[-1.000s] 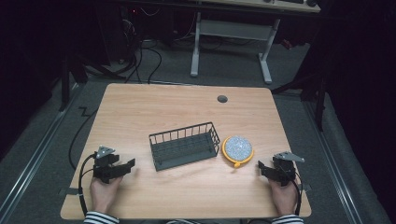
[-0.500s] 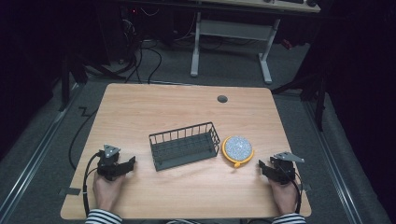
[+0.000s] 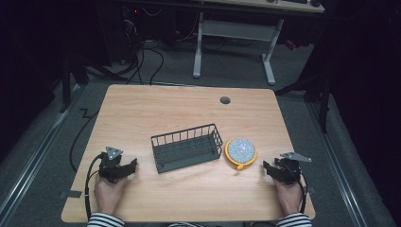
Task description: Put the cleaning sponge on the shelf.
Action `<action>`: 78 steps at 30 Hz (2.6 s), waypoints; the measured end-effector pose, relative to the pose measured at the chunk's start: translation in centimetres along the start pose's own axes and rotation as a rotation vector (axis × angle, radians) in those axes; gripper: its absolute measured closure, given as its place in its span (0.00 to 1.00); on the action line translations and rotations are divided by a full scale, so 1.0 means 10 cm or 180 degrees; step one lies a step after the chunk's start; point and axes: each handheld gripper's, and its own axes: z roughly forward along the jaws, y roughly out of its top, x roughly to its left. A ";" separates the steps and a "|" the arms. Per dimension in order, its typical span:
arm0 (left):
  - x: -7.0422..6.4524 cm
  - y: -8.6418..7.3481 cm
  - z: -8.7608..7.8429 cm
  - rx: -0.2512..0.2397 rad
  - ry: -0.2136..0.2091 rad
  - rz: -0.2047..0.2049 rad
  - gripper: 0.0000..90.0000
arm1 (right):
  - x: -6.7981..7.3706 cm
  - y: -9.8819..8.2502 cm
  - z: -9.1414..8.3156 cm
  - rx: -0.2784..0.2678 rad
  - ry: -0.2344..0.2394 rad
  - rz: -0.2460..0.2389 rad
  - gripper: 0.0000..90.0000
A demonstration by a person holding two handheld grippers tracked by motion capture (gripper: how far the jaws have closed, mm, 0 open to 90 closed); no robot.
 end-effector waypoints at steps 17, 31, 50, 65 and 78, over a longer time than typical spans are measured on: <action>0.02 0.00 -0.01 -0.0017 -0.0053 -0.0060 0.31 | 0.18 0.55 -0.07 0.0336 0.0449 -0.0165 0.45; 0.01 0.00 0.00 -0.0004 -0.0030 -0.0028 0.30 | 0.45 0.94 0.21 0.0701 0.0550 -0.0375 0.42; 0.00 0.00 0.00 0.0003 -0.0012 -0.0004 0.30 | 0.48 1.06 0.56 0.1077 0.0571 -0.0180 0.36; -0.01 0.00 0.01 0.0002 -0.0002 -0.0008 0.30 | 0.50 1.06 0.60 0.1168 0.0599 -0.0340 0.60; 0.00 0.01 0.01 0.0003 -0.0005 -0.0008 0.30 | 0.52 1.05 0.56 0.1080 0.0598 -0.0596 0.92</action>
